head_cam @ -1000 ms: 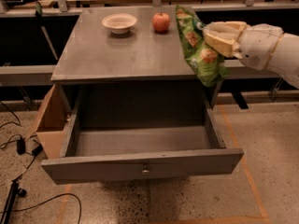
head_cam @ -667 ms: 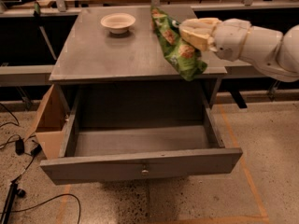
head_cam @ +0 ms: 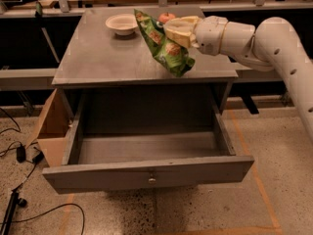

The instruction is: Pick green rice chip bag from top drawer and place on counter

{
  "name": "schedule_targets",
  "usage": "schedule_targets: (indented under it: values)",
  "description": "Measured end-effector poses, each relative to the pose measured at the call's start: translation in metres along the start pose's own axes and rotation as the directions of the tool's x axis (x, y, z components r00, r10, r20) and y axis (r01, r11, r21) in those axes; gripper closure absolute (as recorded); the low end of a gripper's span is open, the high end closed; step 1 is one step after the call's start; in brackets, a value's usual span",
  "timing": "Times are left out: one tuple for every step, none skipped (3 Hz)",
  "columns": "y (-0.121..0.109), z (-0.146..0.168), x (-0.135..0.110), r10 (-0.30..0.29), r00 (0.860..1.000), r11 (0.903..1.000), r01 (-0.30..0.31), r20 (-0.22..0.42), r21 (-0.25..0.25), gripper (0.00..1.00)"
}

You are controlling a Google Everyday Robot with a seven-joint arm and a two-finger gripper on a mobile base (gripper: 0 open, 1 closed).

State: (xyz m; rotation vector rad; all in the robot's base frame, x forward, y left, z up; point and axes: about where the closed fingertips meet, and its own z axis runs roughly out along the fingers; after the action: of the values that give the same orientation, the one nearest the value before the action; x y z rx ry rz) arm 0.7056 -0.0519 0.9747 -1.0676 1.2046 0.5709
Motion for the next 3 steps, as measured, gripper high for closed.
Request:
schedule_targets:
  values:
    - [-0.008,0.02,0.016,-0.005,1.0,1.0,0.005,-0.023,-0.001,0.85]
    - [-0.016,0.035,0.029,-0.017,0.999,0.9997,0.018,-0.041,0.018,0.62]
    - [-0.022,0.042,0.04,-0.026,0.998,0.9982,0.029,-0.059,0.053,0.39]
